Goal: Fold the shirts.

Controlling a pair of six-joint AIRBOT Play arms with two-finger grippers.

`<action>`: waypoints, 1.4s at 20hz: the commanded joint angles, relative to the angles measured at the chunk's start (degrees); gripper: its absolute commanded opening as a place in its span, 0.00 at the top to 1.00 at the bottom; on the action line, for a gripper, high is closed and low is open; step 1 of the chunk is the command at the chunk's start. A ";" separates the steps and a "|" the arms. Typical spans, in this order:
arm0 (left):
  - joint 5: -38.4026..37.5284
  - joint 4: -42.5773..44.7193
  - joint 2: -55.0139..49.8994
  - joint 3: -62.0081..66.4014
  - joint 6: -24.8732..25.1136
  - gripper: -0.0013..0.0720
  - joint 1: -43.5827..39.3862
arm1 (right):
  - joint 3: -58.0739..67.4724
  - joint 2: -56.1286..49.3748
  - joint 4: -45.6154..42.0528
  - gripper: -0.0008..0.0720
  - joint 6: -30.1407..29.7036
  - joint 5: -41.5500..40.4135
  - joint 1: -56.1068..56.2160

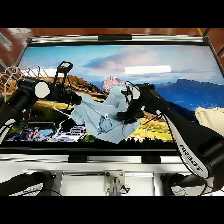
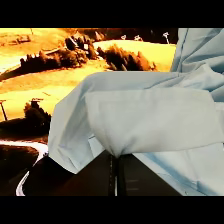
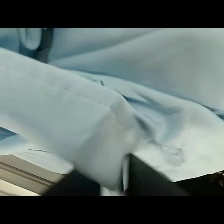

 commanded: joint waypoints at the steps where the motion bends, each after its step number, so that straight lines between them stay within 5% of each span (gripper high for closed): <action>1: 0.48 0.02 -0.02 -0.02 0.02 0.92 1.38 | -0.87 1.16 -5.31 0.91 2.56 -1.16 3.10; 5: -2.73 0.02 -0.02 -0.02 1.05 0.92 2.82 | 5.35 6.71 -15.26 0.91 1.29 -1.66 3.02; 7: -6.43 0.00 -0.02 -0.02 4.70 0.84 2.82 | 11.15 8.83 -19.04 0.91 0.92 -1.81 3.02; 9: -9.42 0.00 -0.02 -0.04 8.76 0.47 2.73 | 15.74 9.11 -18.47 0.91 0.92 -1.77 3.04; 13: -9.81 -0.26 0.02 -0.04 16.83 0.13 2.73 | 16.79 8.83 -17.22 0.91 0.98 0.46 3.08; 19: -3.85 -18.05 -0.22 -3.32 27.96 0.07 2.27 | 16.79 8.22 -17.25 0.91 1.42 1.14 3.08; 28: 18.27 -18.53 -9.22 -11.85 29.33 0.08 -5.11 | 16.79 8.22 -16.41 0.91 2.75 1.05 3.08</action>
